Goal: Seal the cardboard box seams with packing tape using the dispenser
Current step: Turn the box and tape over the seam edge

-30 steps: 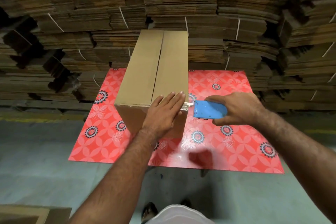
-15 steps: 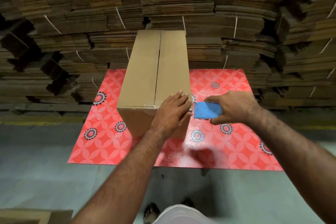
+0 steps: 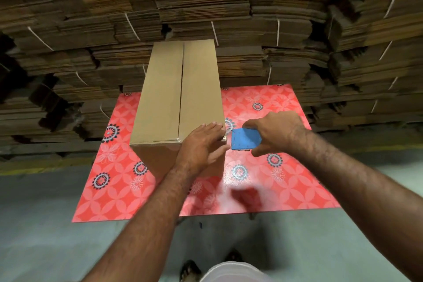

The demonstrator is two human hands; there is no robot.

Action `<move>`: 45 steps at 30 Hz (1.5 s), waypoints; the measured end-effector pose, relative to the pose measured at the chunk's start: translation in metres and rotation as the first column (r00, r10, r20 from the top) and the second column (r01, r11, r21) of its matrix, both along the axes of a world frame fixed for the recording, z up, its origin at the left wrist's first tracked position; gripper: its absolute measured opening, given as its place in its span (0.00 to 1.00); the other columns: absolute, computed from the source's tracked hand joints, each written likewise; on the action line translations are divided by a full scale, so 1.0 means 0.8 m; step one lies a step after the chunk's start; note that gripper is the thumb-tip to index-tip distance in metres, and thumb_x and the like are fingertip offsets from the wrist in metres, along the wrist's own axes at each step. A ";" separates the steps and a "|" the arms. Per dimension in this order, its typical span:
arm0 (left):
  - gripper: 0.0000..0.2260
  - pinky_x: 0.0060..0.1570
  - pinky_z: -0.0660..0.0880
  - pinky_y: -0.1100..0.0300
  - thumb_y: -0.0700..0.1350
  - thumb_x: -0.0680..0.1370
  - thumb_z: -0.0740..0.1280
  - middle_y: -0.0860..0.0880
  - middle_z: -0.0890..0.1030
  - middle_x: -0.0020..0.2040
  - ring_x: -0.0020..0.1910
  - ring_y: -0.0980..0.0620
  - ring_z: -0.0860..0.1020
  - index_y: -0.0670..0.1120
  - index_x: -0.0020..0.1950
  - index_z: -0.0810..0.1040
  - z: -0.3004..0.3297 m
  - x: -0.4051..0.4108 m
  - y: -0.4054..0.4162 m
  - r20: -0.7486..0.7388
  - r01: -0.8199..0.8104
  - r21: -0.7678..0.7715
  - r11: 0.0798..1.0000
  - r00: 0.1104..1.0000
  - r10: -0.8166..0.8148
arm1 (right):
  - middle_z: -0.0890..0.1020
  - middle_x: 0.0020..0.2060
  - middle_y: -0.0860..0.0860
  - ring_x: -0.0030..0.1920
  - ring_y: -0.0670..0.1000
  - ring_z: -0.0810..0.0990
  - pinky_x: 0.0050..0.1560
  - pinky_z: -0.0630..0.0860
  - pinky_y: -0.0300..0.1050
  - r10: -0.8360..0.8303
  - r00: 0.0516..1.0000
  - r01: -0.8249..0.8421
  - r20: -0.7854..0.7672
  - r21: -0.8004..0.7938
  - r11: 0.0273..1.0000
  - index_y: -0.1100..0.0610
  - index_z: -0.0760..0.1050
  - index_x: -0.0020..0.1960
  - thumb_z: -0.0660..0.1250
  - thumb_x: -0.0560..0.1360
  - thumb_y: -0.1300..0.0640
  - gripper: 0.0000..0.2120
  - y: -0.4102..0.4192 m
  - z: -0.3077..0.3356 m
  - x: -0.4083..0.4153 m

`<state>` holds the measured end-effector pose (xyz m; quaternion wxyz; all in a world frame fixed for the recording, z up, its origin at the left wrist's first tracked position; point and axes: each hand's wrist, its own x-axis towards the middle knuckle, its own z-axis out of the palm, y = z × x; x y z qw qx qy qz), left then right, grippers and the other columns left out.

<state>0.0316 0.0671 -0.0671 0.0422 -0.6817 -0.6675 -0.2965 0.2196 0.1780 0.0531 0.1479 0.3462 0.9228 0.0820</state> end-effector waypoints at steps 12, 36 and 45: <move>0.14 0.69 0.71 0.50 0.52 0.76 0.70 0.49 0.83 0.62 0.63 0.50 0.80 0.46 0.56 0.82 -0.008 0.013 0.005 0.040 -0.103 0.038 0.994 0.994 0.102 | 0.82 0.50 0.48 0.49 0.55 0.83 0.40 0.69 0.45 -0.128 0.986 0.134 0.105 -0.054 0.990 0.44 0.76 0.60 0.69 0.66 0.31 0.28 0.009 -0.069 0.023; 0.22 0.71 0.64 0.52 0.50 0.75 0.74 0.48 0.81 0.64 0.67 0.49 0.77 0.46 0.68 0.78 -0.002 0.033 0.005 0.018 -0.221 -0.013 0.975 0.975 0.221 | 0.70 0.70 0.57 0.68 0.56 0.71 0.60 0.72 0.54 -0.640 0.762 0.606 -0.099 -0.241 0.758 0.53 0.45 0.82 0.58 0.82 0.57 0.34 0.015 -0.297 0.109; 0.21 0.71 0.67 0.47 0.50 0.74 0.75 0.47 0.81 0.65 0.66 0.47 0.77 0.44 0.64 0.80 0.002 0.034 0.004 0.019 -0.229 -0.032 0.973 0.973 0.230 | 0.56 0.76 0.70 0.70 0.63 0.70 0.62 0.76 0.50 -0.699 0.698 0.600 -0.158 -0.404 0.690 0.65 0.39 0.80 0.58 0.82 0.63 0.35 0.013 -0.291 0.090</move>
